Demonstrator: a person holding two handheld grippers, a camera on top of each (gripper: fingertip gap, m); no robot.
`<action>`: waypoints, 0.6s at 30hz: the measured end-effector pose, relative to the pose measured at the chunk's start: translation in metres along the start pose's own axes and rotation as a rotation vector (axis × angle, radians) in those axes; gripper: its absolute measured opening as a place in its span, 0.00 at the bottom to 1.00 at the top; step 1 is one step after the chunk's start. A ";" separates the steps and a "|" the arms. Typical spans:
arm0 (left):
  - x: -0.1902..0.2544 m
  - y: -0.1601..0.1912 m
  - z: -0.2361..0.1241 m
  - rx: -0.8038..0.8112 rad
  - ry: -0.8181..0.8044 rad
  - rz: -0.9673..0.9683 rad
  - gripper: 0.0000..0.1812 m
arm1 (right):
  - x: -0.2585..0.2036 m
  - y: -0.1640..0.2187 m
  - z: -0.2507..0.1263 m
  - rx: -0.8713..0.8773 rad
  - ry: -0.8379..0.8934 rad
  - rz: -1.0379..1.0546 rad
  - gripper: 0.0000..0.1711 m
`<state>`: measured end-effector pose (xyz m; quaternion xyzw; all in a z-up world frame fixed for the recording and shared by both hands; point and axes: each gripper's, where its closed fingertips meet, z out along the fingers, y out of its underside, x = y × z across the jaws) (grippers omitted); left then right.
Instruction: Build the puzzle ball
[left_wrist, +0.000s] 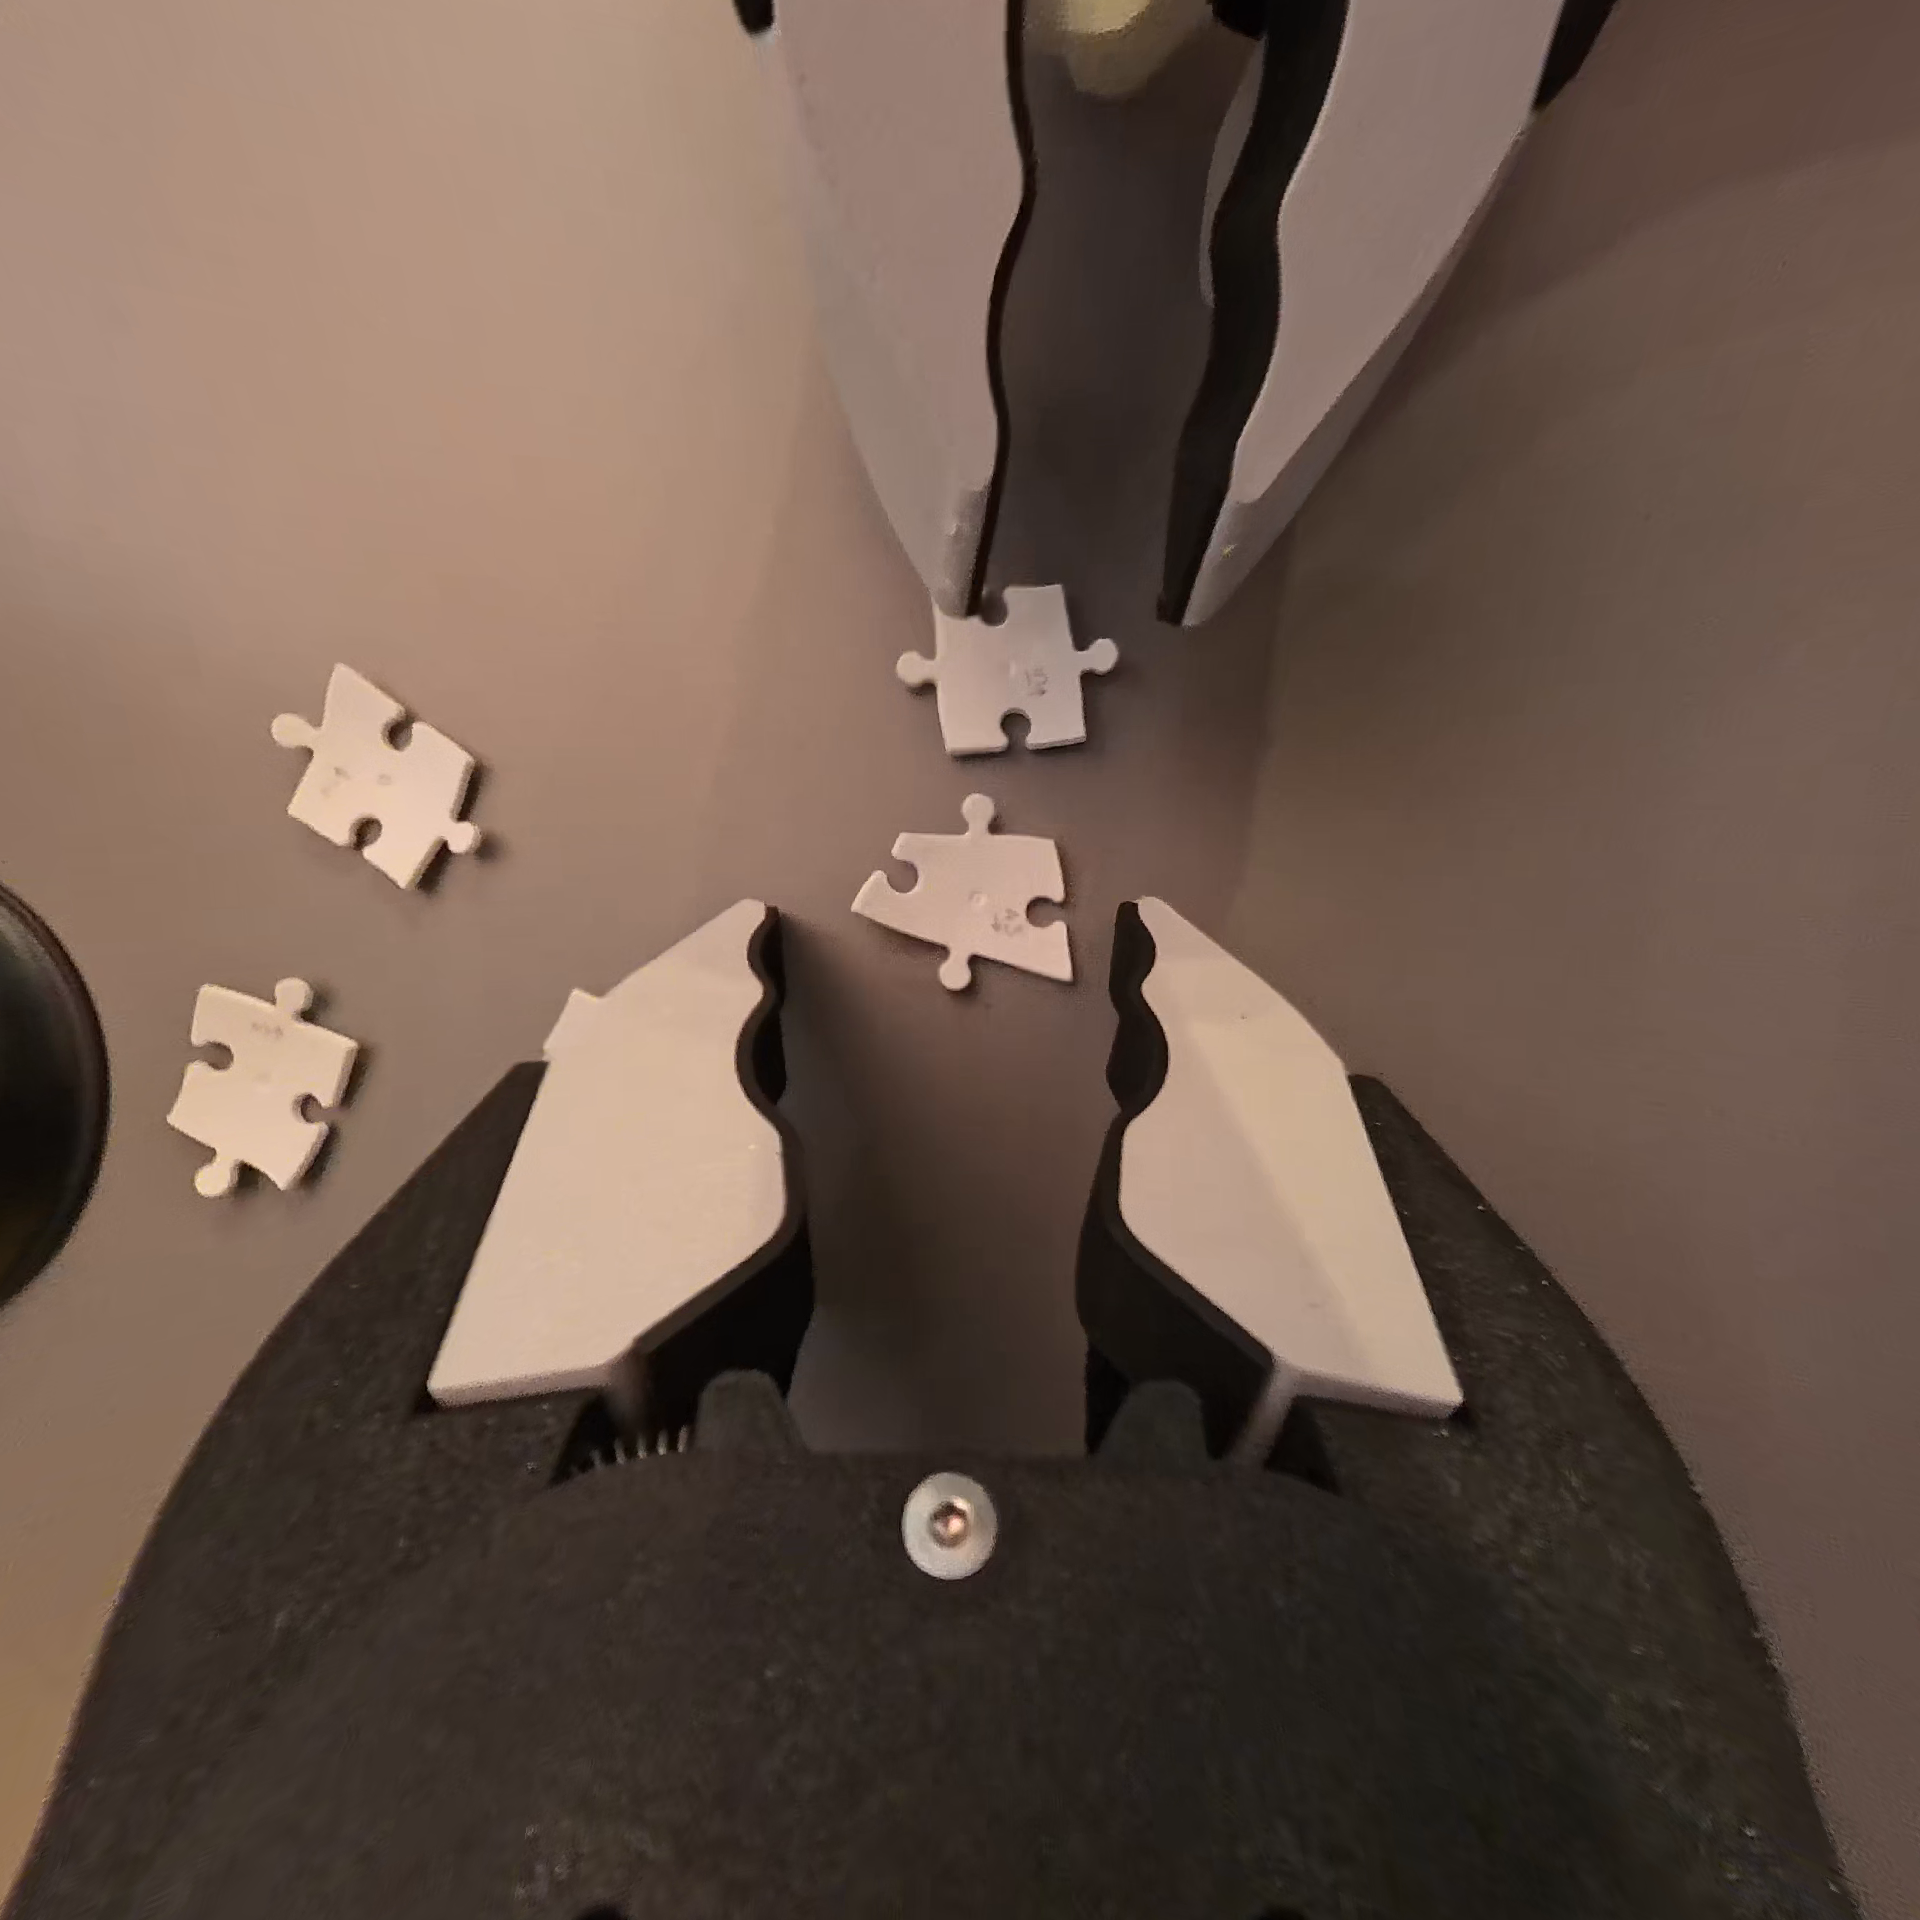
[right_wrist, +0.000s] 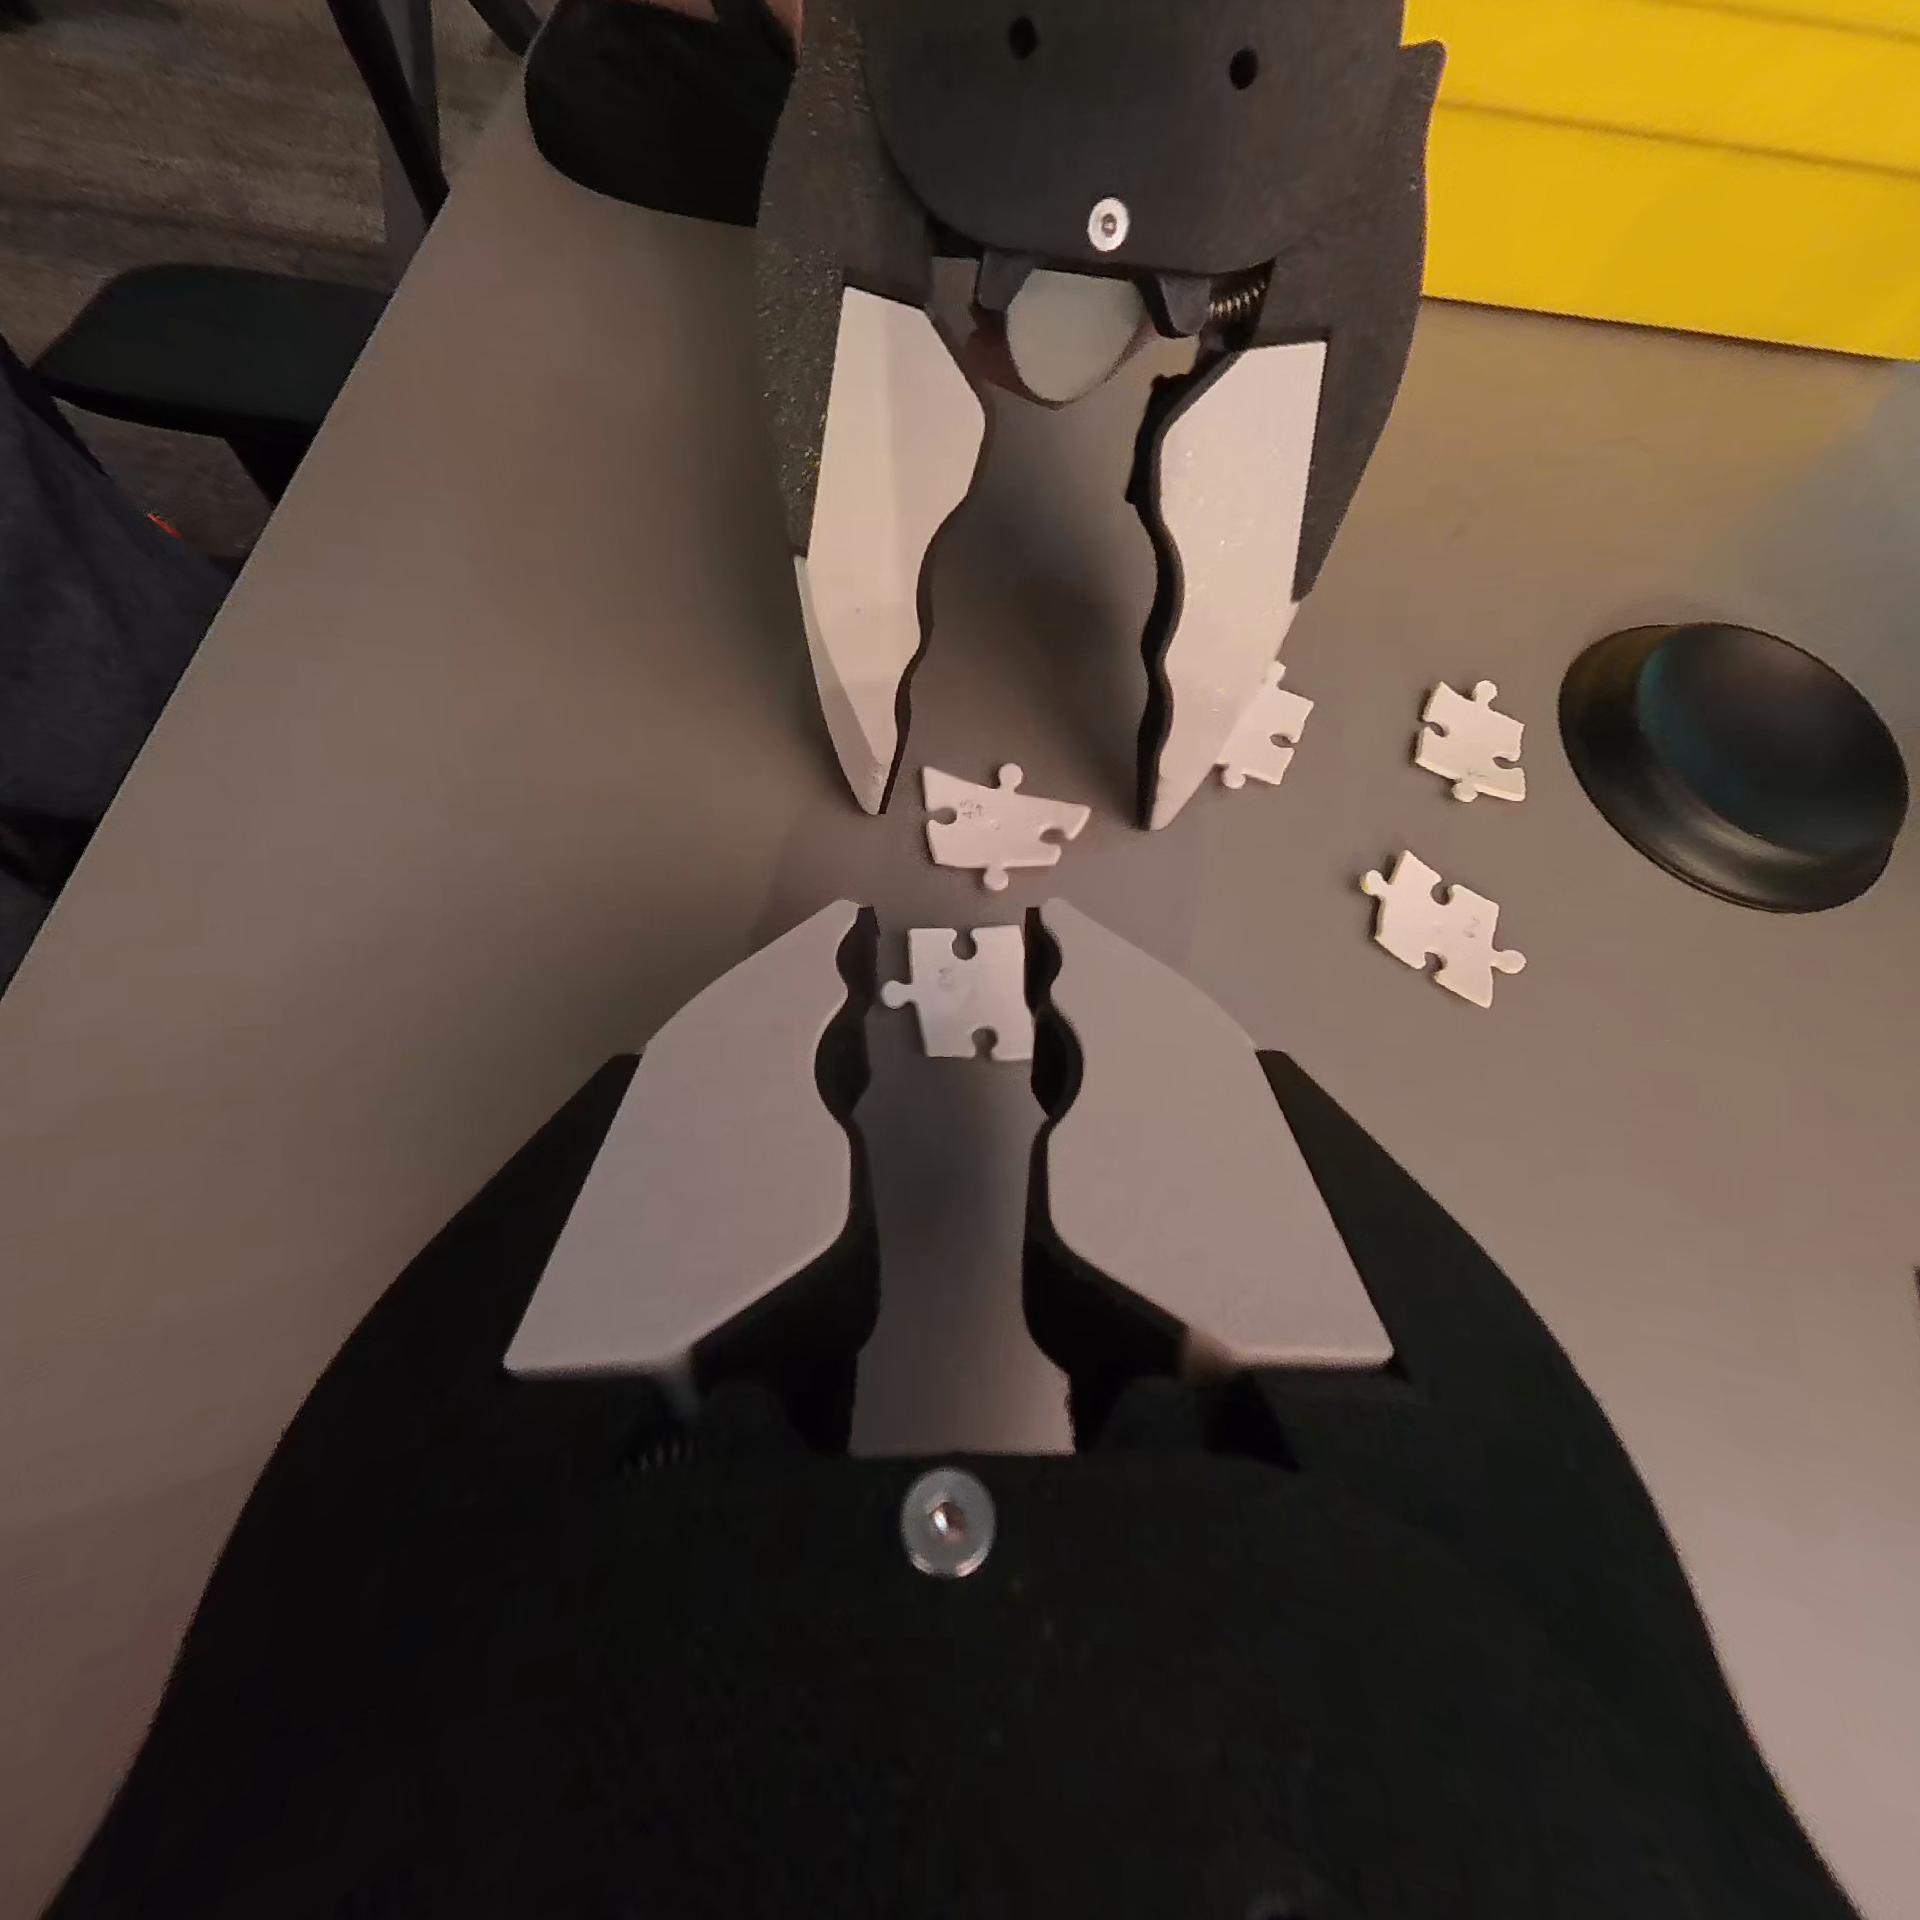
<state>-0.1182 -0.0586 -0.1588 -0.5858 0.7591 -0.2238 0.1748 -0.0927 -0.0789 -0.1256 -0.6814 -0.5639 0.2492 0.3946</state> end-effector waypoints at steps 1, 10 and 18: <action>0.001 -0.001 0.000 0.004 0.013 0.020 0.34 | 0.000 0.001 -0.001 0.003 -0.002 0.002 0.16; 0.002 -0.001 -0.001 -0.010 0.049 0.091 0.23 | 0.004 -0.004 -0.015 0.058 0.010 0.026 0.16; 0.001 0.001 -0.003 -0.022 0.020 0.093 0.22 | 0.005 -0.004 -0.022 0.085 0.015 0.041 0.16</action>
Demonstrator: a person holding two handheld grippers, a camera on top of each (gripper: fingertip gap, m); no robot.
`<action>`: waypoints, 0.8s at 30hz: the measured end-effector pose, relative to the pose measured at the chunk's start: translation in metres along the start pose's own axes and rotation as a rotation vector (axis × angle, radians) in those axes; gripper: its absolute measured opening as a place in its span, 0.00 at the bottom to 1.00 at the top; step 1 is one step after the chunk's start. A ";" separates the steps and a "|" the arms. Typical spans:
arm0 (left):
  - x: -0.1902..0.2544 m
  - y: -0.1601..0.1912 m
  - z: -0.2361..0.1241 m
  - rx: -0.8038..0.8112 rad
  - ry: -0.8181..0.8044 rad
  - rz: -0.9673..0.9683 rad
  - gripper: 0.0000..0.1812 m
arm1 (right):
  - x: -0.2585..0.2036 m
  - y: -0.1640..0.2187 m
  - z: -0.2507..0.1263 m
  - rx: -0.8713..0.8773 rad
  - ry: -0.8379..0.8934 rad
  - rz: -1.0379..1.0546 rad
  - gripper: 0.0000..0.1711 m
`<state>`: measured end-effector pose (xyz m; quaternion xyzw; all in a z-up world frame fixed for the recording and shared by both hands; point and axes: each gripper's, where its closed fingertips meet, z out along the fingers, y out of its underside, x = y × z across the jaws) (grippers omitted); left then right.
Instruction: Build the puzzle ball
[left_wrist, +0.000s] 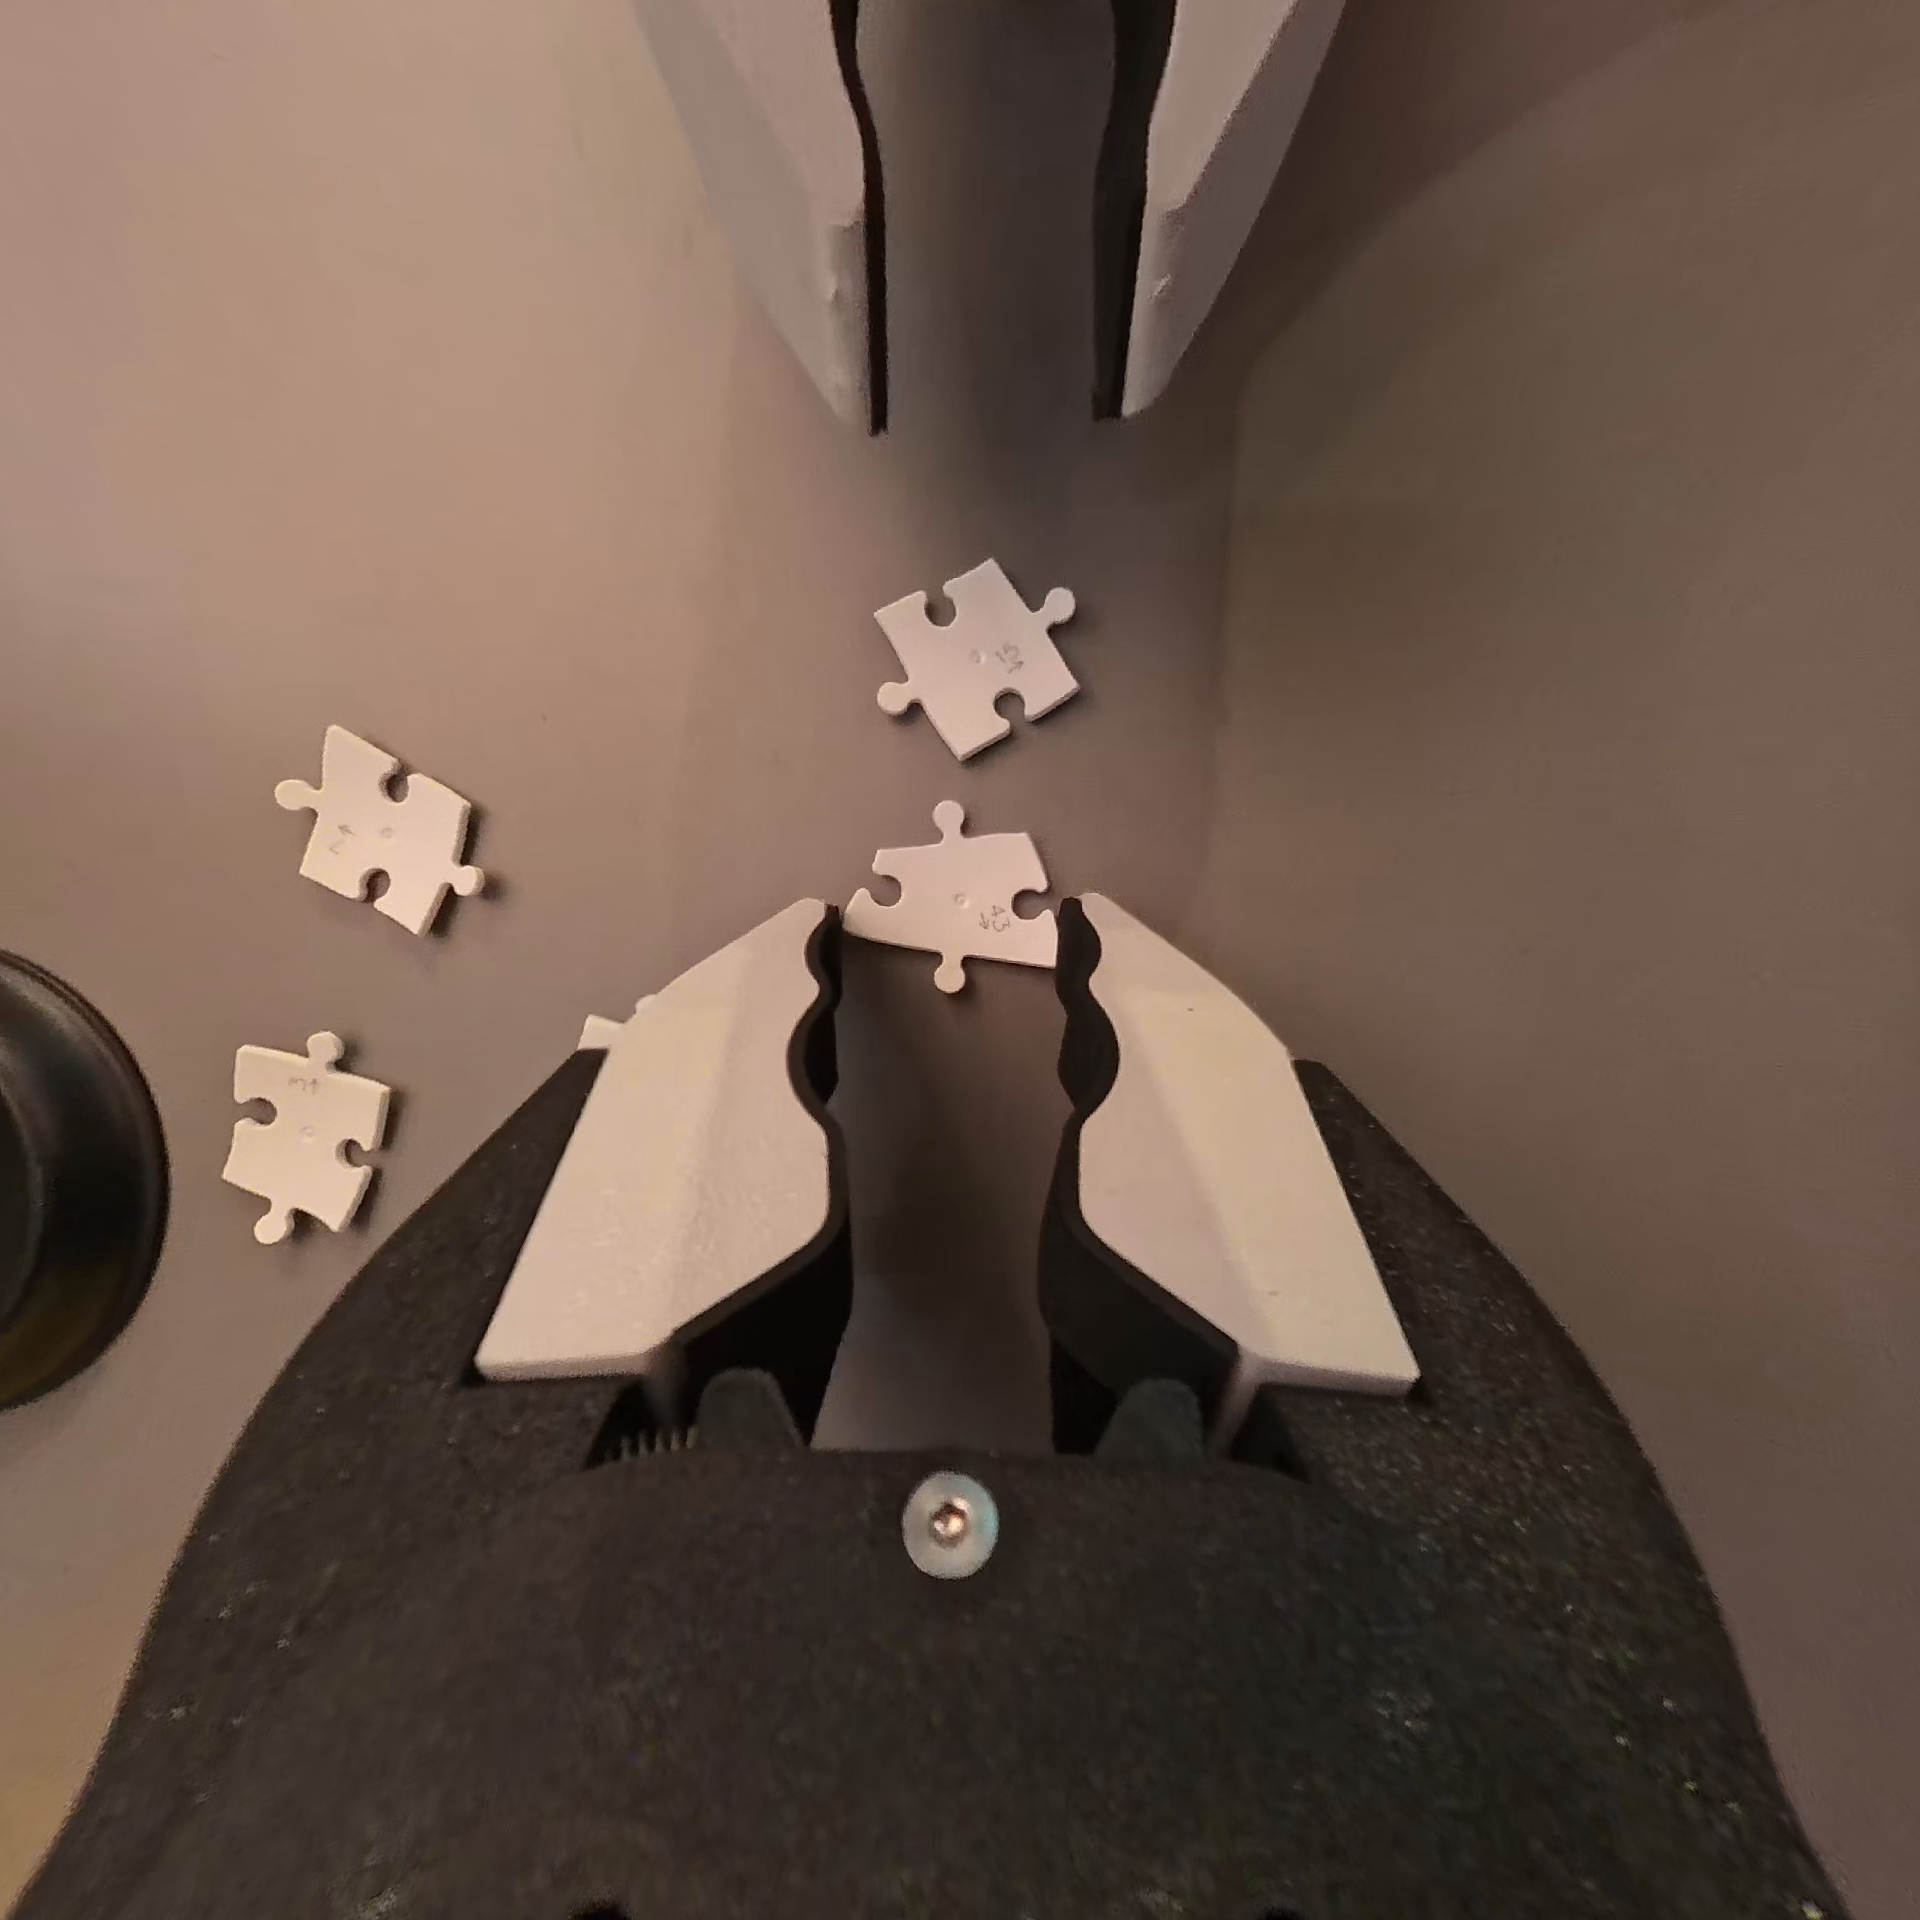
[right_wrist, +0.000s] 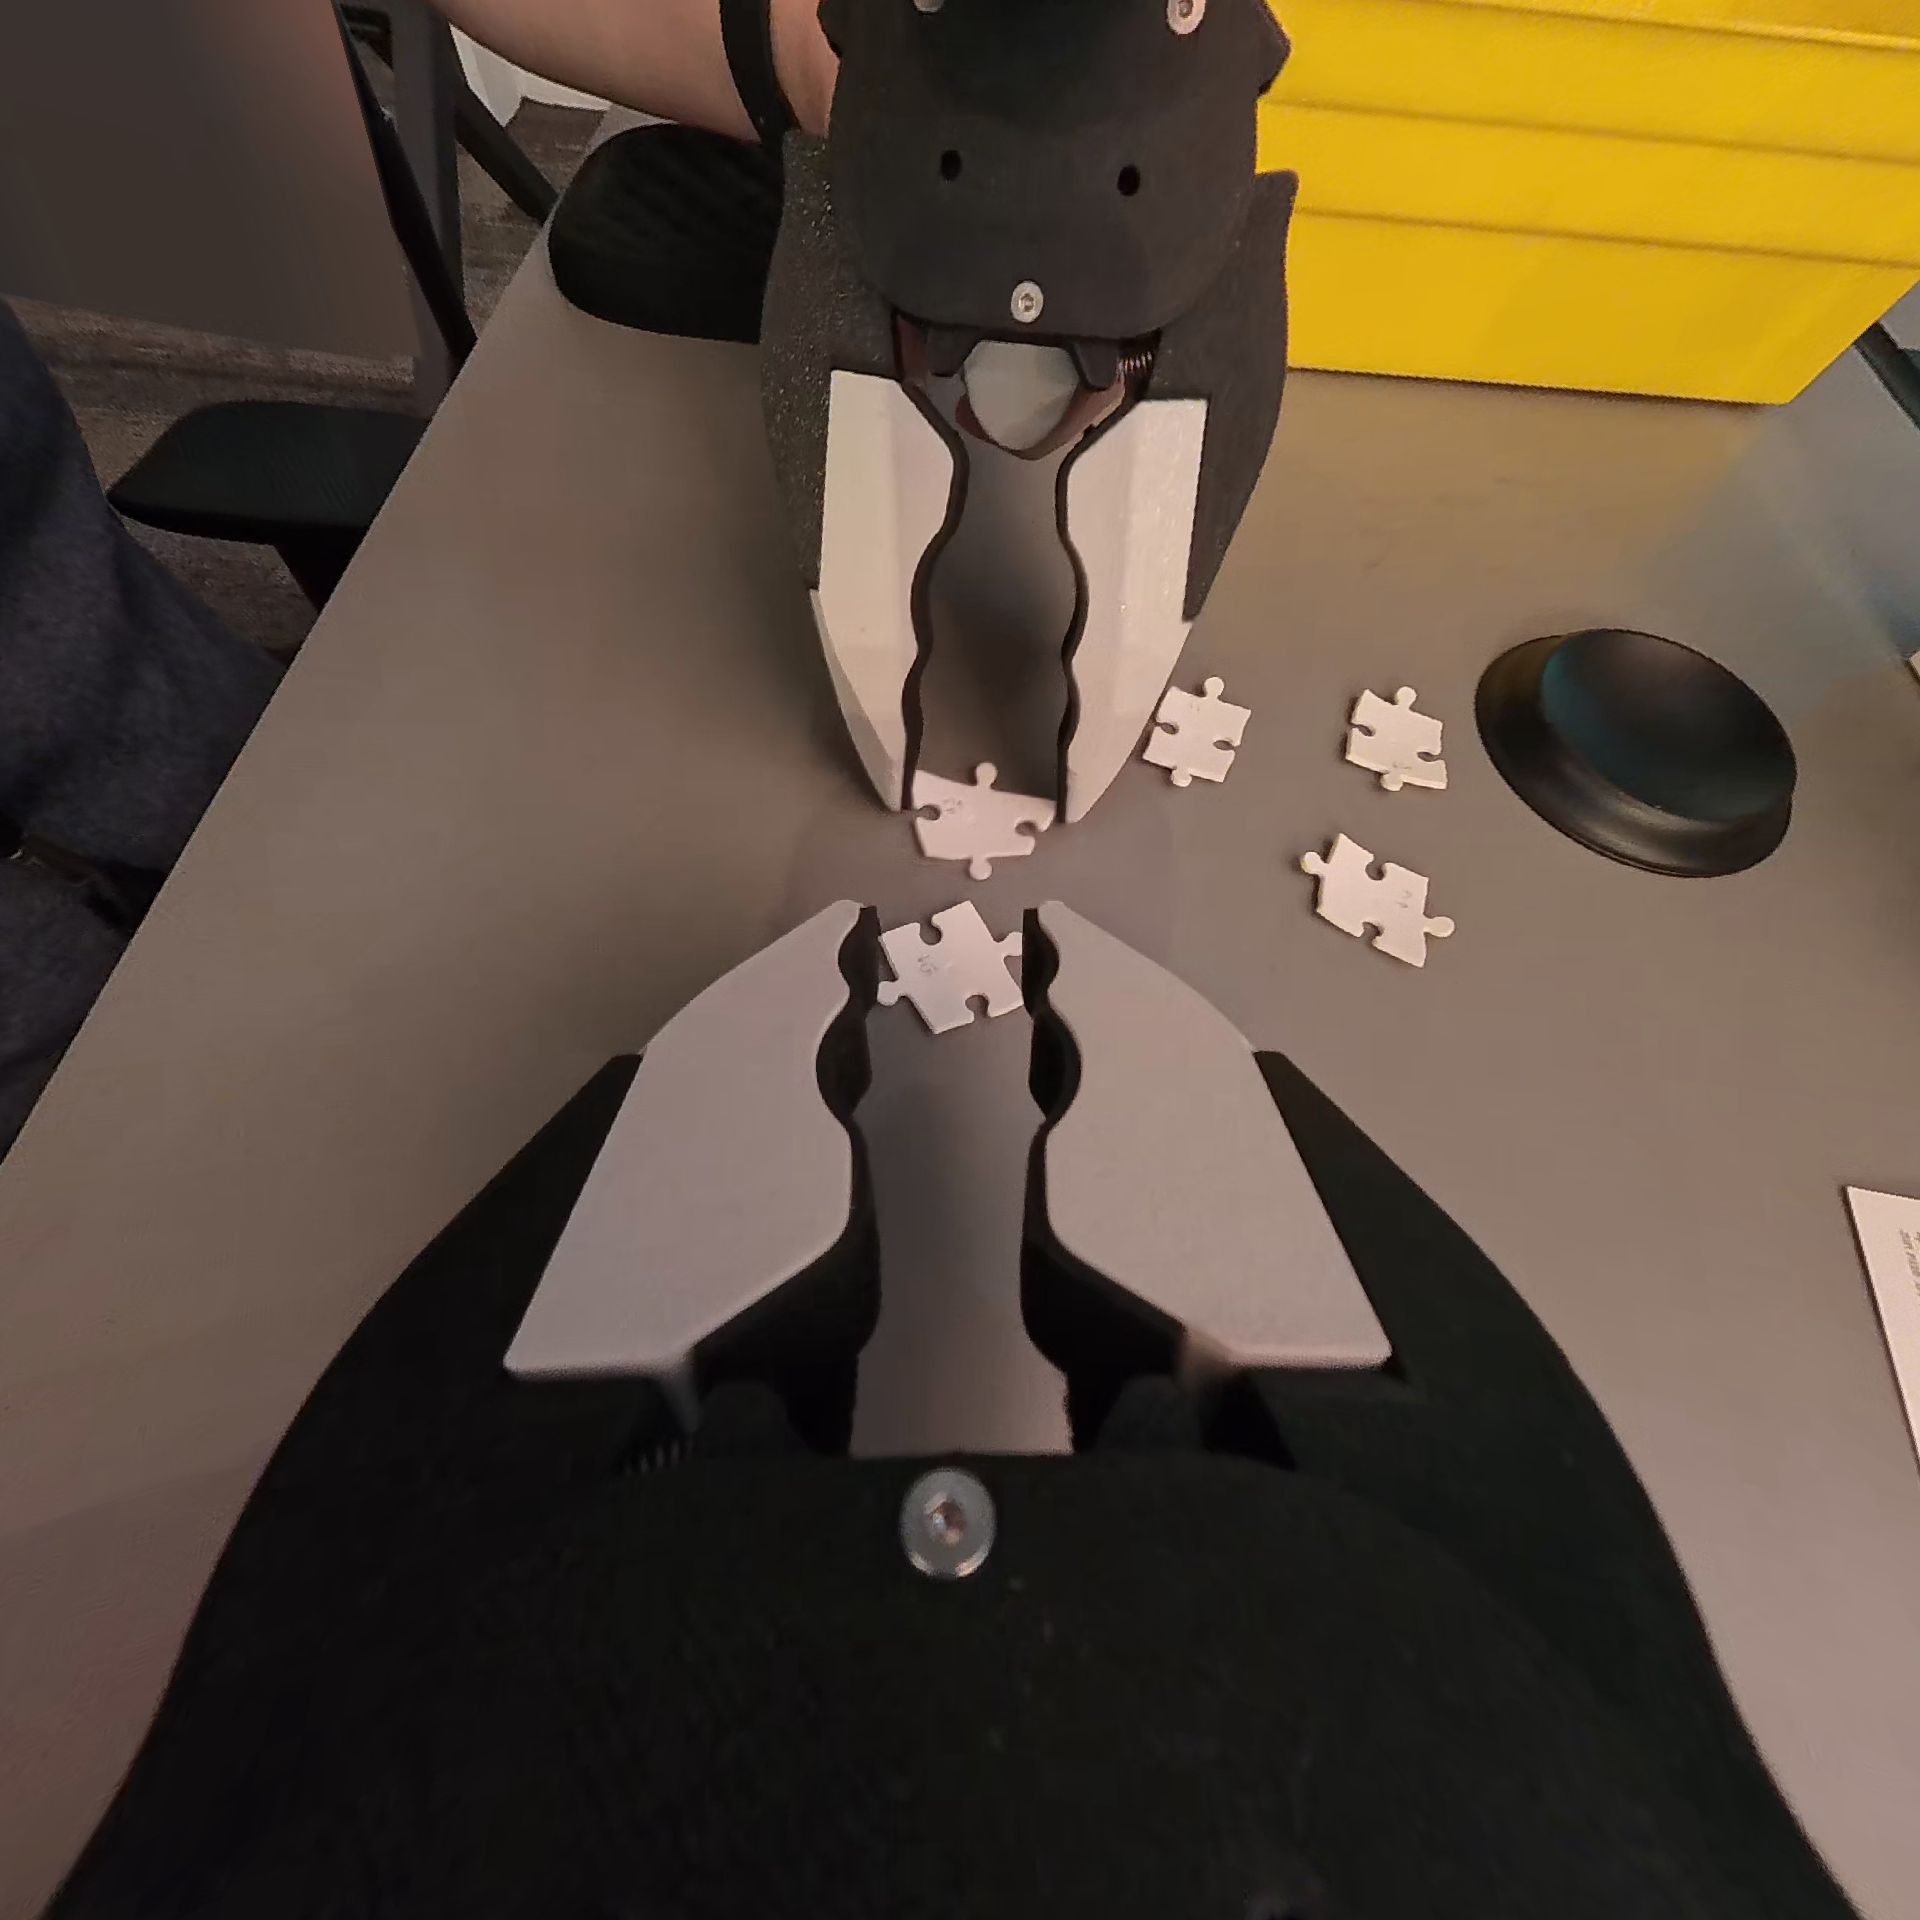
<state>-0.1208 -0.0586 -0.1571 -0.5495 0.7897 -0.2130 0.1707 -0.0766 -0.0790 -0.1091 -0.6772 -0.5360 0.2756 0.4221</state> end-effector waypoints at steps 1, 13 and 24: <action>0.000 0.000 -0.002 0.000 -0.008 -0.001 0.22 | 0.000 0.000 0.000 0.002 -0.001 0.000 0.16; -0.035 0.015 -0.106 0.116 -0.221 -0.172 0.07 | 0.000 0.003 -0.005 0.007 -0.010 0.018 0.16; 0.006 0.053 -0.087 0.066 -0.096 -0.347 0.16 | -0.024 -0.029 0.036 -0.025 -0.077 0.030 0.18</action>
